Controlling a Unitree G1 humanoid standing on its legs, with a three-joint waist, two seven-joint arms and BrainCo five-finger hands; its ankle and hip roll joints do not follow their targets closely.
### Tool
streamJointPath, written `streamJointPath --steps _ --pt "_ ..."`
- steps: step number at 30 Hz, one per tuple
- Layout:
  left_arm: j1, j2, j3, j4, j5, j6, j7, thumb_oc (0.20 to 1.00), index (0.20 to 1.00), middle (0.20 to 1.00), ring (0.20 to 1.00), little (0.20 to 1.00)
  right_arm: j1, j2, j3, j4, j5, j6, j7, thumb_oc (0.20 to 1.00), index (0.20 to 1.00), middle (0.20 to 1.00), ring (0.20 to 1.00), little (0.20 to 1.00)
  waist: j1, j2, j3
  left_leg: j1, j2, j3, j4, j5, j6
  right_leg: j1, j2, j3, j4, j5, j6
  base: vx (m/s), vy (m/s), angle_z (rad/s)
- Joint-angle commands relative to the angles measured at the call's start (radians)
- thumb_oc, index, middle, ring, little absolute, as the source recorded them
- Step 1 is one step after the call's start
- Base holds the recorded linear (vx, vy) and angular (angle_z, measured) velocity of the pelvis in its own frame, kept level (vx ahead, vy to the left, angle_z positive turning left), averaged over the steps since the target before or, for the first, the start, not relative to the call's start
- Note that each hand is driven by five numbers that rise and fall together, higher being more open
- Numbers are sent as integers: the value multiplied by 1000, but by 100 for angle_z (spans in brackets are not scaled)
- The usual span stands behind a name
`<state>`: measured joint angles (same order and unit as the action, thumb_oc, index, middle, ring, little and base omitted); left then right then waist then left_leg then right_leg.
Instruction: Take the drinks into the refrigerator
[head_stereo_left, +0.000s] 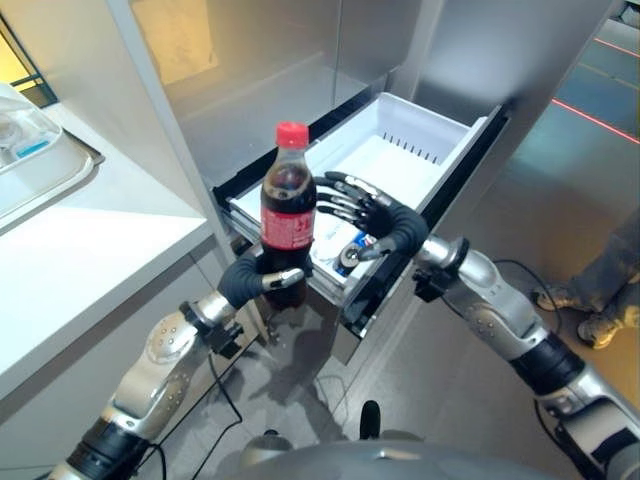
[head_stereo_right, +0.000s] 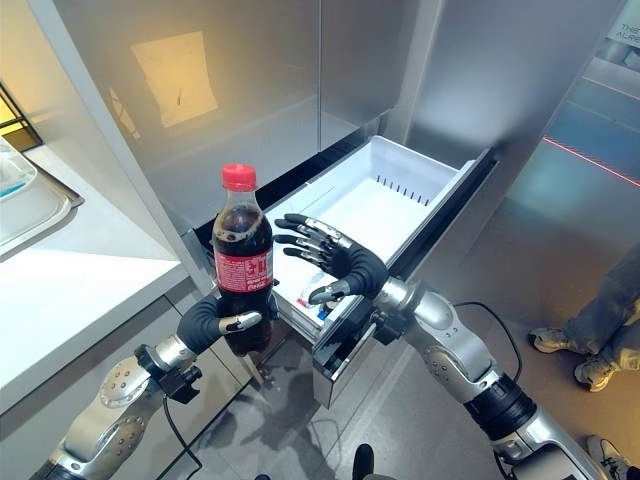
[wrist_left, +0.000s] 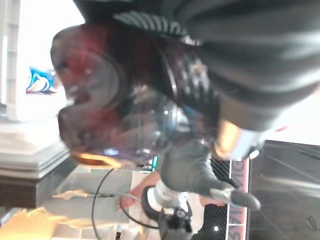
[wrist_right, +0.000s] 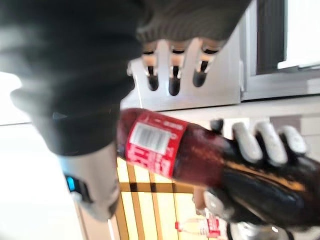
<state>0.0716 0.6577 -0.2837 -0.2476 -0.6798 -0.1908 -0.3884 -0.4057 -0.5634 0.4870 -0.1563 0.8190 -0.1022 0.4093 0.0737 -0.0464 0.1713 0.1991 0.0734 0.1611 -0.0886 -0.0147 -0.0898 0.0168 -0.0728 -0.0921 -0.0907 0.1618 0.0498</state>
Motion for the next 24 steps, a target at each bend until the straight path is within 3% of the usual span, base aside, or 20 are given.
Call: streamJointPath --steps 1,14,24 --pt "-112 -8 16 -50 11 -97 14 200 200 200 200 200 -131 33 23 -13 39 -40 -12 1000 1000 1000 1000 1000 28 3 -15 -10 -45 -74 15 -64 78 64 -14 -31 143 -160 48 0 0 0" --pt "-133 8 36 -34 -6 -108 19 200 200 200 200 200 -308 152 134 142 15 -21 -35 1000 1000 1000 1000 1000 46 3 -16 -6 -46 -77 16 -57 76 67 -16 -29 144 -159 43 0 0 0" --pt "-142 32 38 -48 9 -114 18 200 200 200 200 200 -334 224 136 250 44 -18 -55 1000 1000 1000 1000 1000 62 -1 -12 -6 -51 -81 16 -57 78 70 -21 -36 146 -157 44 0 0 0"
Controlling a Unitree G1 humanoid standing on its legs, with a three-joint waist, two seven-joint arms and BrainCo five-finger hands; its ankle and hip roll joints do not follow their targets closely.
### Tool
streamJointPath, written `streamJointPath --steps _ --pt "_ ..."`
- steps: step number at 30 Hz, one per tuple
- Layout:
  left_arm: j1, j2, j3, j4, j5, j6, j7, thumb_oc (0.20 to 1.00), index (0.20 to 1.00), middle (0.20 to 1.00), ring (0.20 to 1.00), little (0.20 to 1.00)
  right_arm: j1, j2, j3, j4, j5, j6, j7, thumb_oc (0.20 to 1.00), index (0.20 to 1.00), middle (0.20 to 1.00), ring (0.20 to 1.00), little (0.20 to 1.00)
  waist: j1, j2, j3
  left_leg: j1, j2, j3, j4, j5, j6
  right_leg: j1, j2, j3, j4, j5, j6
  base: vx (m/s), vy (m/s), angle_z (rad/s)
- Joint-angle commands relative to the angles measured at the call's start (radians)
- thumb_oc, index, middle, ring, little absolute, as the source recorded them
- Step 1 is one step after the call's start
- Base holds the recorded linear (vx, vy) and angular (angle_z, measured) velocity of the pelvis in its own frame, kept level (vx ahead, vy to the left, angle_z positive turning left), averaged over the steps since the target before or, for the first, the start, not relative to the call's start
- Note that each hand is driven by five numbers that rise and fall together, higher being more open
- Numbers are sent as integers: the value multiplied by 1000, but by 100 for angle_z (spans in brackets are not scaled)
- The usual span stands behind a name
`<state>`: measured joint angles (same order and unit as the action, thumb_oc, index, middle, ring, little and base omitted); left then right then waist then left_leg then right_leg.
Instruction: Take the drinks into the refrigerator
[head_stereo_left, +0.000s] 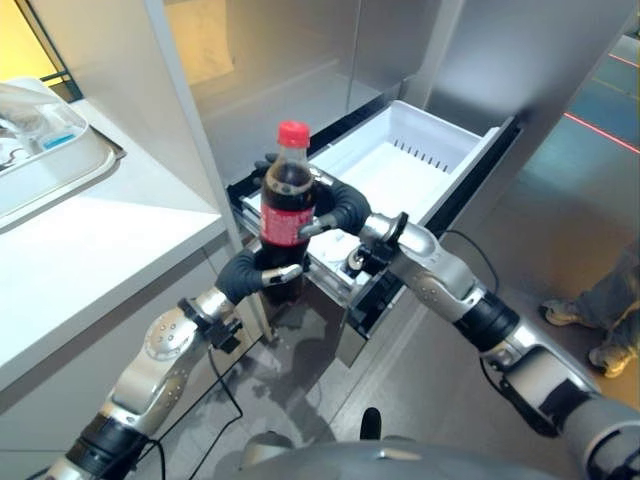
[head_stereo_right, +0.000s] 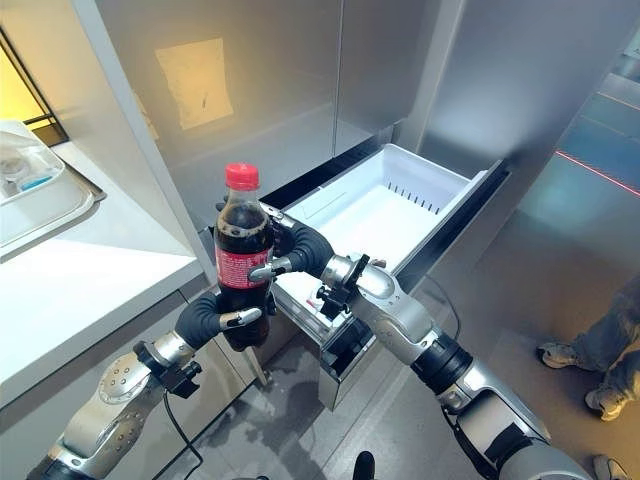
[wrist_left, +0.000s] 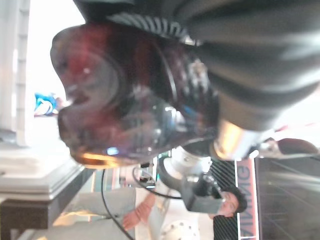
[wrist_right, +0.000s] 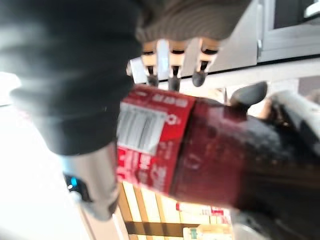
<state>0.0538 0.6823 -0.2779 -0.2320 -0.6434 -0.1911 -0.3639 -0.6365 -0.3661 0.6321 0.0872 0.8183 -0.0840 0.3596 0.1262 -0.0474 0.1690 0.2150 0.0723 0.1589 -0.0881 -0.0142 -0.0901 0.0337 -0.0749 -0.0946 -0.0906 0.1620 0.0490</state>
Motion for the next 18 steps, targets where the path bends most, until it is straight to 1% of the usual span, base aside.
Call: streamJointPath --steps 1,3,5,6,7,9,13,14,15,16,17,18 --pt "-124 8 32 -63 -27 -114 -7 200 200 200 200 200 -104 27 -9 7 45 -36 -5 1000 1000 1000 1000 1000 9 0 -9 -22 -50 -79 16 -57 78 53 -19 -34 146 -158 45 0 0 0" --pt "-128 8 31 -59 -20 -116 -2 200 200 200 200 200 -103 36 -1 16 64 -26 4 1000 1000 1000 1000 1000 11 0 -8 -22 -52 -80 16 -57 79 52 -20 -33 146 -157 45 0 0 0" --pt "-131 7 29 -56 -13 -116 -1 200 200 200 200 200 -99 45 20 9 101 3 29 1000 1000 1000 1000 1000 12 0 -7 -23 -52 -80 17 -58 80 52 -21 -32 147 -158 45 0 0 0" --pt "-133 10 29 -54 -4 -118 1 200 200 200 200 200 -99 41 45 -6 136 31 52 1000 1000 1000 1000 1000 12 -1 -5 -23 -52 -80 18 -58 80 52 -20 -32 148 -158 45 0 0 0" --pt "-133 10 29 -54 -4 -118 1 200 200 200 200 200 -99 40 45 -6 136 31 52 1000 1000 1000 1000 1000 12 -1 -5 -23 -52 -80 18 -58 80 52 -20 -32 148 -159 45 0 0 0" --pt "-132 17 32 -53 2 -120 -2 200 200 200 200 200 -105 25 74 -35 171 62 87 1000 1000 1000 1000 1000 14 -3 -4 -24 -52 -81 18 -57 80 50 -20 -32 150 -159 45 0 0 0" --pt "-132 32 29 -47 15 -128 -3 200 200 200 200 200 -118 4 112 -66 215 92 109 1000 1000 1000 1000 1000 15 -3 -2 -25 -51 -80 19 -55 79 48 -19 -31 150 -159 45 0 0 0" --pt "-134 41 29 -46 20 -129 -5 200 200 200 200 200 -123 -6 124 -81 218 100 117 947 947 947 947 947 14 -3 -2 -25 -51 -80 19 -55 79 47 -19 -30 150 -159 45 0 0 0" --pt "-136 46 30 -46 20 -130 -6 200 200 200 200 200 -125 -16 130 -95 223 102 120 561 561 561 561 561 13 -3 -1 -25 -50 -80 19 -55 78 48 -19 -30 149 -159 45 0 0 0" --pt "-137 50 29 -47 21 -130 -6 200 200 200 200 200 -127 -26 136 -106 225 105 120 335 335 335 335 335 12 -3 -1 -25 -50 -79 19 -54 78 48 -19 -30 148 -159 45 0 0 0" --pt "-139 56 28 -47 25 -131 -5 200 200 200 200 200 -132 -32 145 -115 229 111 125 200 200 200 200 200 12 -2 -1 -25 -49 -80 19 -54 78 48 -18 -32 148 -159 44 0 0 0" --pt "-139 59 26 -47 26 -132 -5 200 200 200 200 200 -136 -36 151 -124 233 113 129 200 200 200 200 200 12 -2 -1 -25 -48 -80 18 -53 77 47 -18 -31 148 -159 44 0 0 0"
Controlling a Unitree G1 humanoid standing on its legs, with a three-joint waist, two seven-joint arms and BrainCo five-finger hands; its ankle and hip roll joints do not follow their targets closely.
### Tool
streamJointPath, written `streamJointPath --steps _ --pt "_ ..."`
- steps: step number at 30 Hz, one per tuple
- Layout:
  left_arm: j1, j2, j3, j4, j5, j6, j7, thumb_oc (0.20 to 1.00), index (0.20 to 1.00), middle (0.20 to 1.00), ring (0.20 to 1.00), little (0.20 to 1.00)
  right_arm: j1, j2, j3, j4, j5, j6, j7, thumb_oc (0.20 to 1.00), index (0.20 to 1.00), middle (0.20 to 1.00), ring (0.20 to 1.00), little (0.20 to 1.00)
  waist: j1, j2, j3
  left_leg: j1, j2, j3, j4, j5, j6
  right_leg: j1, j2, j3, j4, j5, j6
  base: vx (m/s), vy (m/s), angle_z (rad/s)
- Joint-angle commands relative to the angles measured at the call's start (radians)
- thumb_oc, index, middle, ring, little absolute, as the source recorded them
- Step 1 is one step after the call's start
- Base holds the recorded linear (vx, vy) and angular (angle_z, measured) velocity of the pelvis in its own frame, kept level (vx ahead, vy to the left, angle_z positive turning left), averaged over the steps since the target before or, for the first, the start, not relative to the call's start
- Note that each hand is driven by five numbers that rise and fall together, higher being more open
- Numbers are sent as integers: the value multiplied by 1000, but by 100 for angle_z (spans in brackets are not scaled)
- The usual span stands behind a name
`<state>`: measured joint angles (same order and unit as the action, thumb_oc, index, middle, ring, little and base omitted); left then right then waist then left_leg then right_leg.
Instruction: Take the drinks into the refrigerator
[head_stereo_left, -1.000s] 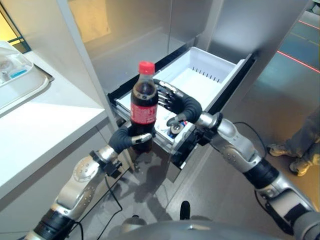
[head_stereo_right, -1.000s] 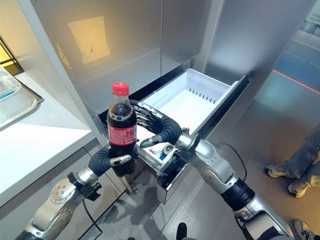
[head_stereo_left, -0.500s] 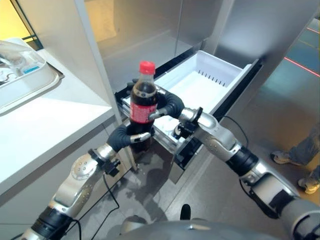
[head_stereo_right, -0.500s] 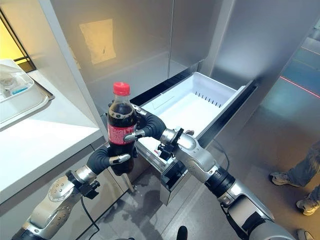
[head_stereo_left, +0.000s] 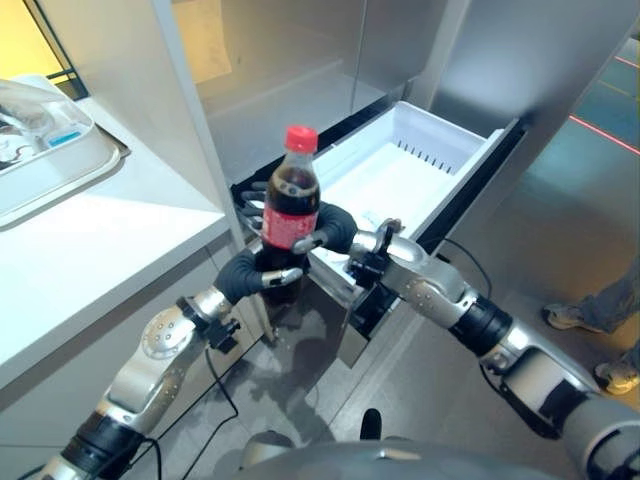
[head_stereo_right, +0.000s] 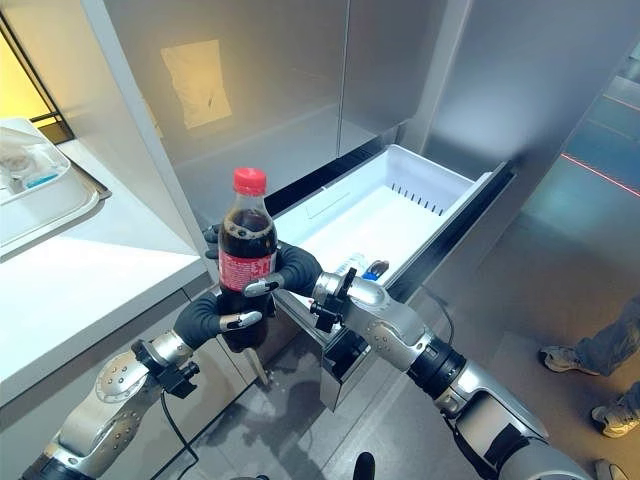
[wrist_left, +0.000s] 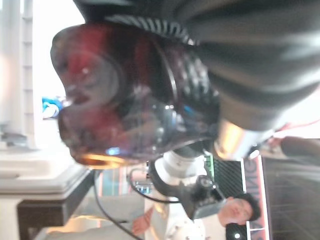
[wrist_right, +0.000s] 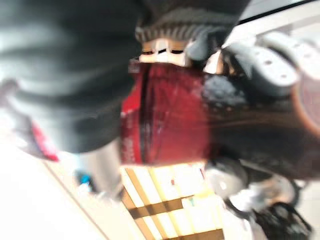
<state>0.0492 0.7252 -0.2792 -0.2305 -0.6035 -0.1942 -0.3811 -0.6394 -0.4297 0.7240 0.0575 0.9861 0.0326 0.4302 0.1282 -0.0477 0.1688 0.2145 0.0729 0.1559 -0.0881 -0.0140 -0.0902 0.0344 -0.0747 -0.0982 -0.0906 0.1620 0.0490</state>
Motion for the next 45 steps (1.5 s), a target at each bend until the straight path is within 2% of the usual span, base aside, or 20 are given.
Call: streamJointPath --steps 1,14,25,26,28,45 --pt "-138 20 26 -49 -11 -131 13 200 200 200 200 200 -133 24 61 -97 67 -3 60 200 200 200 200 200 10 -2 -1 -24 -49 -77 18 -53 77 48 -18 -27 147 -159 44 0 0 0" --pt "-166 27 3 -38 -5 -131 9 200 200 200 200 200 -128 47 67 -90 73 -5 51 200 200 200 200 200 11 -5 -6 -24 -47 -78 16 -49 74 52 -18 -31 140 -151 46 0 0 0" --pt "-159 -7 0 -23 -20 -115 8 200 200 200 200 200 -92 84 30 -95 98 -26 31 200 200 200 200 200 12 -8 -9 -23 -48 -74 15 -50 77 53 -19 -27 140 -146 48 0 0 0" --pt "-153 -11 2 -22 -24 -111 10 329 329 329 329 329 -86 87 20 -96 101 -31 26 200 200 200 200 200 12 -8 -9 -22 -48 -73 15 -50 77 53 -20 -26 139 -145 48 0 0 0" --pt "-141 -20 3 -20 -34 -99 9 1000 1000 1000 1000 1000 -71 94 -2 -93 110 -44 15 200 200 200 200 200 11 -7 -10 -21 -48 -73 14 -51 78 53 -20 -26 138 -144 49 0 0 0" --pt "-70 -12 5 -28 -76 -56 -24 1000 1000 1000 1000 1000 11 56 -184 -94 177 -129 -49 200 200 200 200 200 -2 -1 -10 -13 -44 -64 15 -56 78 53 -16 -17 137 -145 50 0 0 0"
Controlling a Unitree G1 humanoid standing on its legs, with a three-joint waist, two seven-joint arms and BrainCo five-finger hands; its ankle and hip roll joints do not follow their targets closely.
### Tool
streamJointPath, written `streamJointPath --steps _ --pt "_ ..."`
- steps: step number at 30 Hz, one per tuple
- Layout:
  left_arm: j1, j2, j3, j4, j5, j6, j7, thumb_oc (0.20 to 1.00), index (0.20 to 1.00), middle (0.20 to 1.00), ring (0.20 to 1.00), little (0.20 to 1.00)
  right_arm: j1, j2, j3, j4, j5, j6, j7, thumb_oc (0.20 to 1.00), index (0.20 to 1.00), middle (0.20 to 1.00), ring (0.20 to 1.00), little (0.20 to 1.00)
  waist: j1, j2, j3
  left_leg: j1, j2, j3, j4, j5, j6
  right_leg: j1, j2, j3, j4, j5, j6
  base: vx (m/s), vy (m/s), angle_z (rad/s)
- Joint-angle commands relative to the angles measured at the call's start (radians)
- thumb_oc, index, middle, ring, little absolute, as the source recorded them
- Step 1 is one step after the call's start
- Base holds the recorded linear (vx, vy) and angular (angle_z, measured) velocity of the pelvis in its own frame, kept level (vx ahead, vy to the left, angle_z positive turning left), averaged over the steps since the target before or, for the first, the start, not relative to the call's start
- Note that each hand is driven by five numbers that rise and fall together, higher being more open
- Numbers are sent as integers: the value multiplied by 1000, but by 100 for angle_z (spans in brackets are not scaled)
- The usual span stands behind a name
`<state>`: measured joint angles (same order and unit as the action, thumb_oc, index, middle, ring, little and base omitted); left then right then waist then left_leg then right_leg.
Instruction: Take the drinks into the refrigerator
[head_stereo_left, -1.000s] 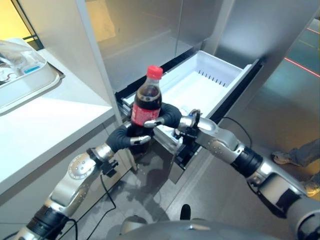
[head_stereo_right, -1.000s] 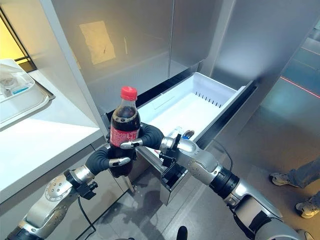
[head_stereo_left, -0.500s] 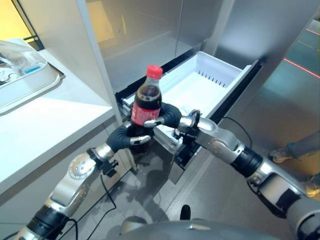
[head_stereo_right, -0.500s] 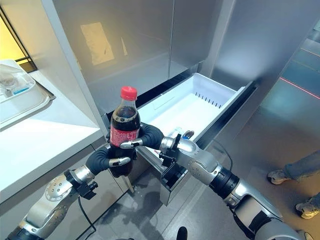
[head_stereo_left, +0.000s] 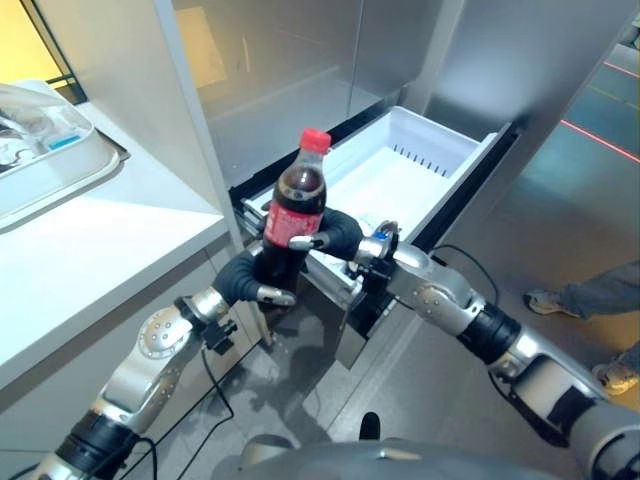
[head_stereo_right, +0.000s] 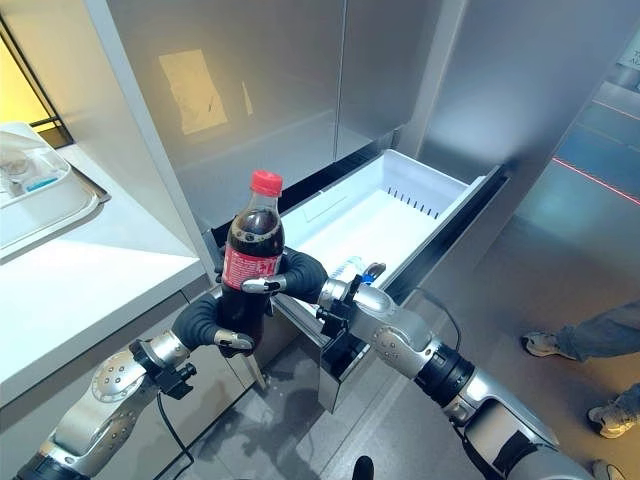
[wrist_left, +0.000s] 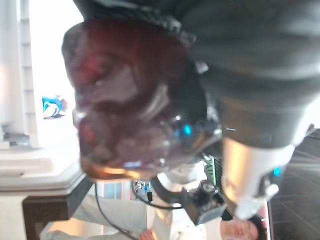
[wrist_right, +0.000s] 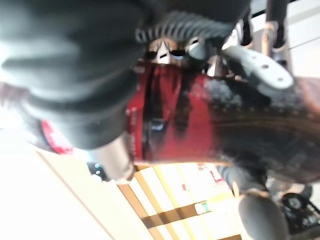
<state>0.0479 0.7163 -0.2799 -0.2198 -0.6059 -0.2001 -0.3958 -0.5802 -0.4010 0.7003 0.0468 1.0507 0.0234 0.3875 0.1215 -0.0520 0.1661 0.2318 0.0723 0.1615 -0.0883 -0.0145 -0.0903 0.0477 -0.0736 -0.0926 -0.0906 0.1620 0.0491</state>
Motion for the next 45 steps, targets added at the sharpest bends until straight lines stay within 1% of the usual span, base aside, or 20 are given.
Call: streamJointPath --steps 1,5,11,13,18,24,26,33,36,37,43,45 --pt "-65 -2 5 -38 -74 -50 -11 1000 1000 1000 1000 1000 -42 23 -171 -84 116 -123 -9 200 200 200 200 200 4 3 -7 -31 -44 -70 15 -56 78 39 -17 -23 137 -145 50 0 0 0" --pt "-54 4 8 -36 -81 -45 -19 1000 1000 1000 1000 1000 -35 1 -196 -83 112 -131 -17 200 200 200 200 200 4 3 -7 -32 -43 -69 16 -56 77 37 -16 -22 140 -146 51 0 0 0" --pt "-39 33 10 -34 -92 -41 -32 1000 1000 1000 1000 1000 -42 -68 -238 -81 112 -145 -27 200 200 200 200 200 2 2 -5 -35 -43 -69 19 -58 79 34 -15 -22 143 -149 54 0 0 0" --pt "-37 36 13 -34 -96 -40 -33 1000 1000 1000 1000 1000 -45 -78 -246 -82 112 -147 -28 200 200 200 200 200 2 3 -5 -36 -44 -68 19 -59 79 33 -14 -21 144 -149 54 0 0 0" --pt "-7 48 37 -23 -99 -37 -38 1000 1000 1000 1000 1000 -45 -133 -289 -86 115 -164 -35 200 200 200 200 200 1 3 -4 -37 -45 -65 19 -60 80 28 -15 -20 144 -148 56 0 0 0" --pt "14 49 53 -17 -105 -37 -42 1000 1000 1000 1000 1000 -42 -175 -316 -79 118 -172 -35 200 200 200 200 200 0 2 -5 -37 -46 -65 18 -61 79 29 -14 -20 142 -148 57 0 0 0" --pt "25 43 62 -12 -110 -34 -42 1000 1000 1000 1000 1000 -42 -205 -338 -76 120 -180 -38 200 200 200 200 200 -1 -1 -7 -37 -46 -66 18 -61 79 30 -14 -21 140 -148 57 0 0 0" --pt "34 39 63 -19 -116 -32 -44 1000 1000 1000 1000 1000 -51 -231 -369 -63 123 -199 -45 200 200 200 200 200 -1 -2 -9 -36 -45 -65 17 -62 78 31 -13 -22 140 -149 56 0 0 0" --pt "46 35 67 -18 -121 -29 -47 1000 1000 1000 1000 1000 -67 -264 -393 -40 117 -213 -58 200 200 200 200 200 -2 -4 -9 -37 -46 -66 17 -61 77 32 -13 -22 138 -148 56 0 0 0" --pt "52 36 73 -19 -121 -29 -49 1000 1000 1000 1000 1000 -70 -288 -403 -37 106 -221 -65 200 200 200 200 200 -2 -6 -9 -38 -45 -66 17 -61 77 30 -13 -23 138 -148 57 0 0 0" --pt "55 47 73 -49 -149 -24 -66 1000 1000 1000 1000 1000 -101 -339 -403 28 58 -227 -93 200 200 200 200 200 1 -9 -1 -43 -44 -68 17 -59 76 23 -11 -26 141 -148 57 0 0 0" --pt "54 57 75 -71 -169 -21 -77 1000 1000 1000 1000 1000 -129 -378 -391 54 17 -230 -106 200 200 200 200 200 3 -11 4 -48 -44 -69 18 -57 76 18 -10 -25 145 -149 57 0 0 0"
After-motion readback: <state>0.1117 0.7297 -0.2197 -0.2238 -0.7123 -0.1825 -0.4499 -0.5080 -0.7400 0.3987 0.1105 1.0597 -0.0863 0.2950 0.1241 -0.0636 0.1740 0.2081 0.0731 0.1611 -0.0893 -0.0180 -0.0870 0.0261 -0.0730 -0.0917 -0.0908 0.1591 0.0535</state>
